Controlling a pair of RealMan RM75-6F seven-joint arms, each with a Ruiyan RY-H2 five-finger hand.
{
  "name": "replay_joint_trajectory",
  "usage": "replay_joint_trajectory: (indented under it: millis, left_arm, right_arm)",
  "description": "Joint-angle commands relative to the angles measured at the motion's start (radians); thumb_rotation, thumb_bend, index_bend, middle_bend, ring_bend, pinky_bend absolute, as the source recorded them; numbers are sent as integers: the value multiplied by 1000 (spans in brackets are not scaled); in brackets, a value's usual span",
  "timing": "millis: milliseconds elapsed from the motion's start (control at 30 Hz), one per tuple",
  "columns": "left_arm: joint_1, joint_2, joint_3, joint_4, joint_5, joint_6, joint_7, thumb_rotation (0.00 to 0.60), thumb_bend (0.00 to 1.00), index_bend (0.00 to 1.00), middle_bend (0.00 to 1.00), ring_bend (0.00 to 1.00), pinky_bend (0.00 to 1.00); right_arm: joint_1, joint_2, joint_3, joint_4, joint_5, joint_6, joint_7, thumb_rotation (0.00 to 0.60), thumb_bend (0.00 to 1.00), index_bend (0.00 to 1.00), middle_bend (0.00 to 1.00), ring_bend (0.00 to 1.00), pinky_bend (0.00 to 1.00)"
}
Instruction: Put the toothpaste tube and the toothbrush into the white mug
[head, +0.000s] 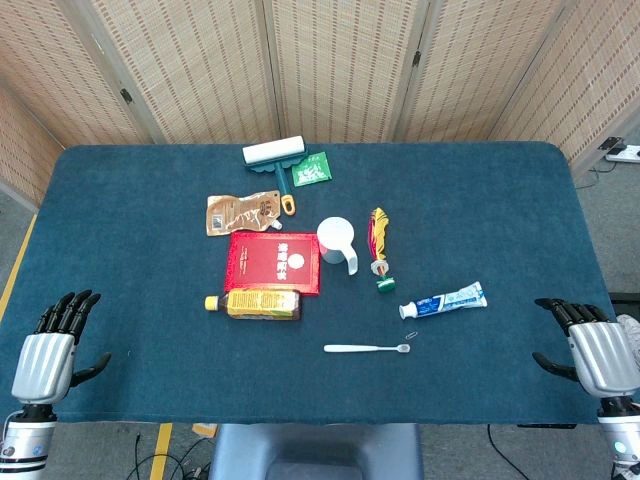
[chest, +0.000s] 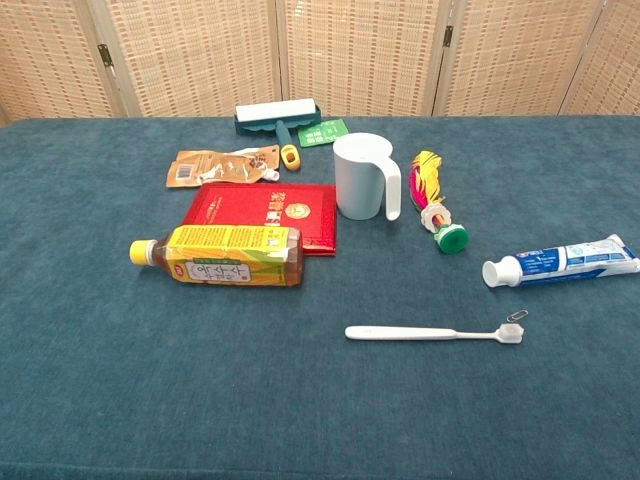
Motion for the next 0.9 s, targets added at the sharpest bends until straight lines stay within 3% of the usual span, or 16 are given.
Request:
replay_joint_trajectory:
  millis: [33, 300, 500, 900]
  left_arm:
    - [-2, 1, 0, 0, -2, -3, -1, 600, 243, 149, 151, 122, 199]
    - [-1, 3, 2, 2, -7, -5, -9, 600, 244, 149, 152, 122, 199]
    - [4, 1, 2, 8, -16, -2, -20, 600, 243, 149, 151, 122, 199]
    - [25, 3, 11, 32, -20, 17, -54, 600, 243, 149, 151, 122, 199]
  right_arm:
    - [-5, -2, 4, -1, -1, 2, -4, 600, 14, 267, 345, 351, 338]
    - [16, -15, 23, -10, 6, -41, -55, 600, 14, 266, 344, 351, 338]
    - [106, -59, 63, -13, 40, -173, -149, 600, 14, 228, 336, 351, 338]
    - [314, -288, 112, 154, 106, -450, -261, 600, 15, 205, 300, 349, 338]
